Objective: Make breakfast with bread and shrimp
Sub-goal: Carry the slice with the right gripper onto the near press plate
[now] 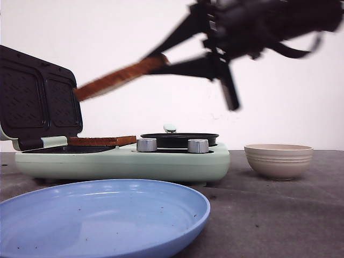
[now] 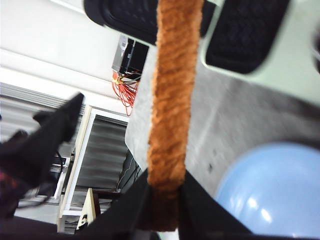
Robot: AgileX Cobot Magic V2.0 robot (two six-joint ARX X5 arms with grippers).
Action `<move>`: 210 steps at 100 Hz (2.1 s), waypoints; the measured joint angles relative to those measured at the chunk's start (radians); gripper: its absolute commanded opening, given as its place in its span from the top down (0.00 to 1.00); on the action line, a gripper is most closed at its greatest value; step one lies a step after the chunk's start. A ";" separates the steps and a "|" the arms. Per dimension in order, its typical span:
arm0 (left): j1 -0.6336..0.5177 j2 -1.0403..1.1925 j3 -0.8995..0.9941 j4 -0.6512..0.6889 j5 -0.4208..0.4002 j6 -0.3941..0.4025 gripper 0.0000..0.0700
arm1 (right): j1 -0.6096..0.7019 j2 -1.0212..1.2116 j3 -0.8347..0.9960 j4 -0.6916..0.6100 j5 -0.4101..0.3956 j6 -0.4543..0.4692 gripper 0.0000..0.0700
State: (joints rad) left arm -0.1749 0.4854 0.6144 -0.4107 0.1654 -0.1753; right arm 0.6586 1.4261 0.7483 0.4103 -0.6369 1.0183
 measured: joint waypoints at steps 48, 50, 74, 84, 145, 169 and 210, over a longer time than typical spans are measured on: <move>0.000 -0.027 0.000 0.019 -0.060 0.000 0.45 | 0.058 0.416 0.394 -0.017 0.111 0.021 1.00; 0.000 -0.027 0.000 0.022 -0.061 0.000 0.45 | 0.063 0.431 0.406 -0.017 0.117 0.026 1.00; 0.000 -0.027 0.000 0.031 -0.062 0.000 0.45 | 0.112 0.580 0.539 -0.026 0.169 0.093 1.00; 0.000 -0.027 0.000 0.033 -0.062 0.000 0.45 | 0.126 0.619 0.595 -0.027 0.201 0.111 1.00; 0.000 -0.027 0.000 0.033 -0.062 0.004 0.44 | 0.138 0.640 0.608 -0.120 0.274 0.109 1.00; 0.000 -0.027 0.000 0.033 -0.062 0.004 0.45 | 0.140 0.640 0.610 -0.128 0.293 0.072 0.68; 0.000 -0.027 0.000 0.033 -0.063 0.005 0.45 | 0.145 0.620 0.610 -0.175 0.328 -0.008 0.60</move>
State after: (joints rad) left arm -0.1749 0.4587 0.6144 -0.3775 0.1020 -0.1707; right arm 0.8036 2.0457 1.3582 0.2348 -0.3092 1.0107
